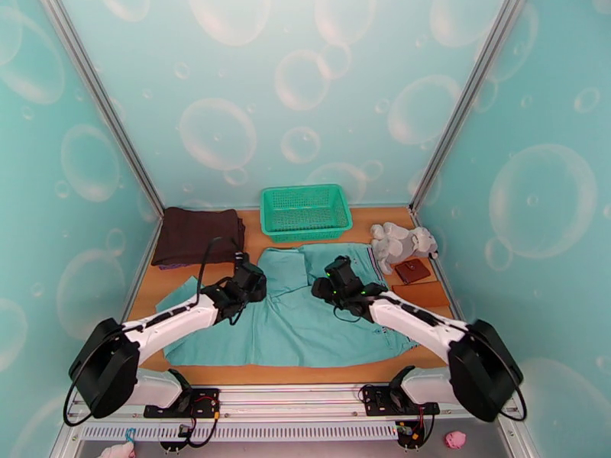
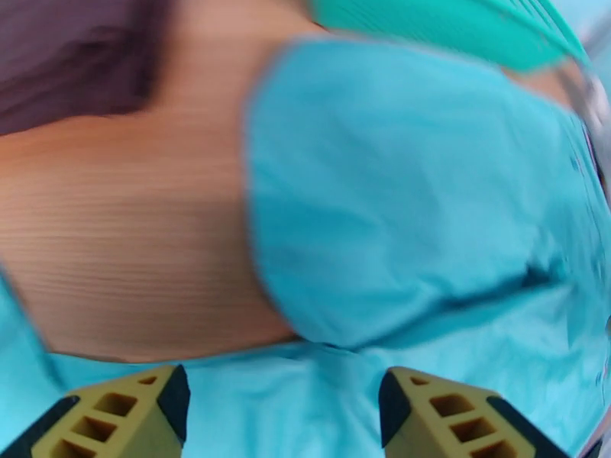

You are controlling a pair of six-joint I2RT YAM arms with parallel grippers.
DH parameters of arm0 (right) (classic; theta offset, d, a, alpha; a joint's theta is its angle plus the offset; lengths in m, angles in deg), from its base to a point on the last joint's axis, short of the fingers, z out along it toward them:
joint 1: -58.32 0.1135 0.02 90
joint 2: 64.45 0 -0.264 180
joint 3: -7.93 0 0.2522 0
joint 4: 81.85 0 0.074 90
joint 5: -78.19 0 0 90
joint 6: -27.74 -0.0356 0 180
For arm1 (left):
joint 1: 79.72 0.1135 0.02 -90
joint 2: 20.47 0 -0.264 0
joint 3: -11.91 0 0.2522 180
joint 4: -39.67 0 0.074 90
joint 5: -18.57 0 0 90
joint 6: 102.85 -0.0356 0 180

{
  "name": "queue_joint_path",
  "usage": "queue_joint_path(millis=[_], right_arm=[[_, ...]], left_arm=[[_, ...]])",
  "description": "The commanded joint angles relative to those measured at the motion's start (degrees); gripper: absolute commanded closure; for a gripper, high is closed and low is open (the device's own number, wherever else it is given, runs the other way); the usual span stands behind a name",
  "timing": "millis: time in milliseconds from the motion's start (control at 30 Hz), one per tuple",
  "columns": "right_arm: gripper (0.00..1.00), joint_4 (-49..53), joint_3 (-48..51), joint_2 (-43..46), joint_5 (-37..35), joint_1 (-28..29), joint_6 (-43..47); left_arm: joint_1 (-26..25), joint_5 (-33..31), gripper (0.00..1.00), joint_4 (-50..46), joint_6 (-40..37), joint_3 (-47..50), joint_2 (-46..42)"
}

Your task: Fold and stack the trousers

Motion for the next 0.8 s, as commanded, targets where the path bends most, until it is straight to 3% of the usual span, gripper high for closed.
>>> queue_joint_path(millis=[0, 167, 267, 600, 767], right_arm=[[0.39, -16.77, 0.72, -3.73, 11.86, 0.30, 9.73], [0.38, -20.12, 0.72, -10.11, 15.02, 2.72, 13.58], [0.39, -22.41, 1.29, -13.02, 16.74, 3.80, 14.53], [0.39, -24.94, 2.46, -17.81, 18.40, 2.70, 15.85], [0.39, -25.16, 2.55, -18.83, 18.86, 2.09, 15.67]], left_arm=[[5.25, -6.22, 0.35, -14.15, 8.95, 3.60, 1.07], [11.35, -2.37, 0.41, -11.45, 8.62, 6.96, 2.51], [12.02, 0.42, 0.41, -7.77, 6.93, 7.49, 3.53], [12.27, 0.20, 0.42, -6.28, 6.92, 6.28, 7.40], [12.27, 1.10, 0.49, -3.99, 5.68, 7.82, 5.39]])
